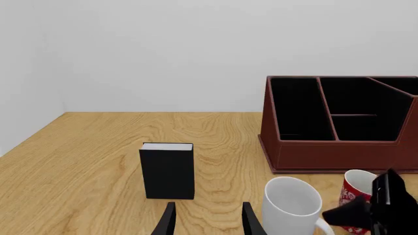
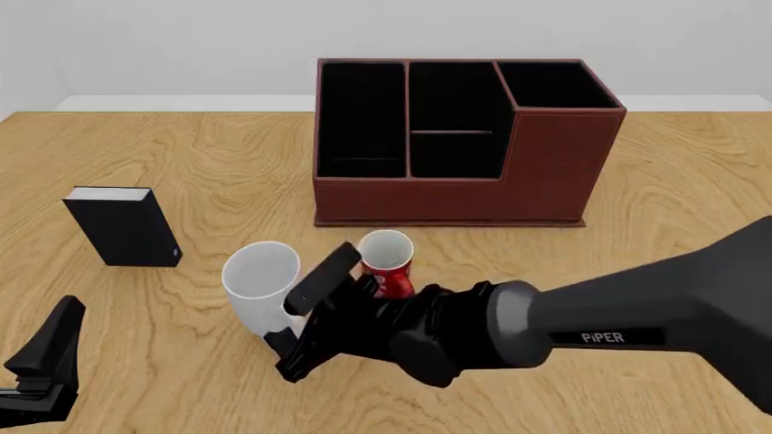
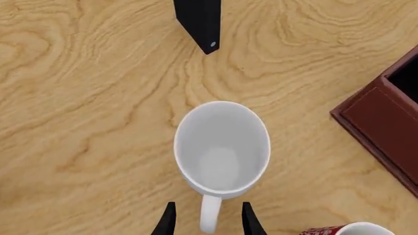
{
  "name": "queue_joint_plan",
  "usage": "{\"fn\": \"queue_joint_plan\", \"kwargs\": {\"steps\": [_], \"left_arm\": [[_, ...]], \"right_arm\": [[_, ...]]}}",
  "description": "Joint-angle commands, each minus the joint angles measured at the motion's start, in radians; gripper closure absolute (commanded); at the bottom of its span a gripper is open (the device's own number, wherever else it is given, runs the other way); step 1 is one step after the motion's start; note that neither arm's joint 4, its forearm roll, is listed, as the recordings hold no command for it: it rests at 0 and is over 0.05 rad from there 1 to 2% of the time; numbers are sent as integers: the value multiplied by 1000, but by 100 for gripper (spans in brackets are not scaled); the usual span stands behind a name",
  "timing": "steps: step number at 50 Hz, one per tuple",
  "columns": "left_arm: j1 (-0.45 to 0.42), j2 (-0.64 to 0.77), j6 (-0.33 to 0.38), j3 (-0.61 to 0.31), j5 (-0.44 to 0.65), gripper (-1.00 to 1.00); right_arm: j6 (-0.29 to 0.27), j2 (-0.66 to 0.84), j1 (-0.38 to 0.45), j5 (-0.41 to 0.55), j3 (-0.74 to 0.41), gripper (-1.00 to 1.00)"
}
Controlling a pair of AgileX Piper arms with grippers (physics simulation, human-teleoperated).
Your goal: Pick up the white mug and place it to the right of the caddy.
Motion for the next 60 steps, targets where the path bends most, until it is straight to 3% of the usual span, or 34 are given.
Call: {"fn": "queue_joint_plan", "kwargs": {"steps": [1, 14, 15, 37, 45, 60], "left_arm": [[0, 0, 0, 0, 0, -100], [0, 0, 0, 0, 0, -100], [0, 0, 0, 0, 0, -100], [0, 0, 0, 0, 0, -100], [0, 0, 0, 0, 0, -100], [0, 0, 0, 0, 0, -100]], "right_arm": [[11, 29, 2, -6, -5, -100], [8, 46, 2, 2, -13, -100], [5, 45, 0, 2, -12, 100], [-17, 25, -19, -6, 6, 100], [-72, -27, -50, -13, 37, 100], [-90, -170, -58, 19, 65, 100]]}}
